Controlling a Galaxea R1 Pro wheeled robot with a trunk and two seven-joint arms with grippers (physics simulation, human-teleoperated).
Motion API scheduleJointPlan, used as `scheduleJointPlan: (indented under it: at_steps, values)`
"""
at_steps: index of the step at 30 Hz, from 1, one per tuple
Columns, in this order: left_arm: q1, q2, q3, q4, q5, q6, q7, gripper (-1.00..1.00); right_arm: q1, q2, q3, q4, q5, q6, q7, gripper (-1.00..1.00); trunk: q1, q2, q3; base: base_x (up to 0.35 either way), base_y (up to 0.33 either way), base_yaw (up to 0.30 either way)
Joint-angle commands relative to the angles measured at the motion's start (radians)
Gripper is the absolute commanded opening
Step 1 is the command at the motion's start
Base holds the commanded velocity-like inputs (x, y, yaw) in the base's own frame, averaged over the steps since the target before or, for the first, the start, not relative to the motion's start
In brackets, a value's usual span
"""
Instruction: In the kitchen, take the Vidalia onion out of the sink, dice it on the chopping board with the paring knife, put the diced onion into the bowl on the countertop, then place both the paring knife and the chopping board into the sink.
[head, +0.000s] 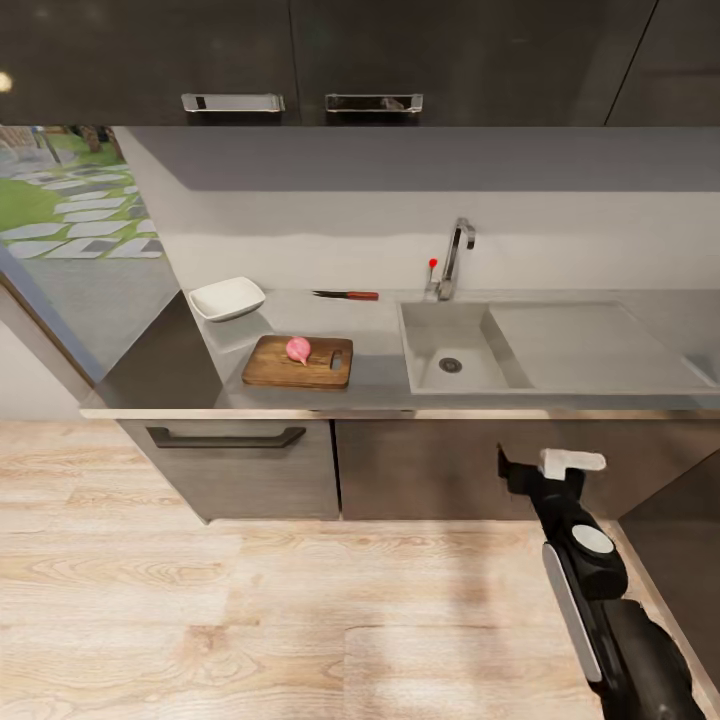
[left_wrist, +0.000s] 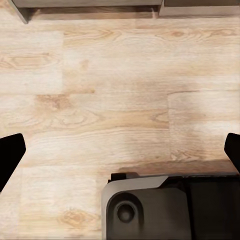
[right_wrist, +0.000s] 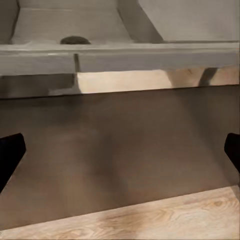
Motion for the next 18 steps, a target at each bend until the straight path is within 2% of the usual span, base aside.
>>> scheduleJointPlan:
  at_steps: [1,3,4,7,10,13,15,18]
  values:
    - [0.0,0.001,-0.002,0.0,0.007,-0.002,0.0,1.0,-0.026,0.003,0.009,-0.001,-0.004,0.028,-0.011,1.0,0.0,-0.002,-0.002,0.0,0.0,0.0]
    - [0.0,0.001,-0.002,0.001,0.007,-0.002,0.0,1.0,-0.116,0.026,0.045,0.0,-0.005,0.107,-0.035,1.0,0.0,-0.002,-0.002,0.0,0.0,0.0]
    - [0.0,0.001,-0.002,0.001,0.007,-0.002,0.0,1.0,-0.233,0.079,0.094,0.014,-0.005,0.185,-0.08,1.0,0.0,-0.002,-0.002,0.098,0.059,0.0]
    - [0.0,0.0,-0.002,0.0,0.007,-0.002,0.0,1.0,-0.315,0.119,0.114,0.046,-0.005,0.218,-0.112,1.0,0.0,-0.002,-0.002,0.167,0.125,0.0]
    - [0.0,0.0,-0.002,-0.002,0.007,-0.002,0.0,1.0,-0.379,0.135,0.121,0.099,-0.005,0.235,-0.123,1.0,0.0,-0.002,-0.002,0.211,0.166,0.0]
    - [0.0,-0.001,-0.002,-0.005,0.007,-0.002,0.0,1.0,-0.491,0.145,0.123,0.25,-0.006,0.242,-0.128,1.0,0.0,-0.002,-0.002,0.229,0.184,0.0]
    - [0.0,-0.001,-0.002,-0.007,0.007,-0.002,0.0,1.0,-0.588,0.147,0.124,0.406,-0.009,0.239,-0.128,1.0,0.0,-0.002,-0.002,0.239,0.19,0.0]
    - [0.0,-0.001,-0.002,-0.009,0.007,-0.002,0.0,1.0,-0.655,0.15,0.124,0.513,-0.011,0.234,-0.127,1.0,0.0,-0.002,-0.002,0.251,0.191,0.0]
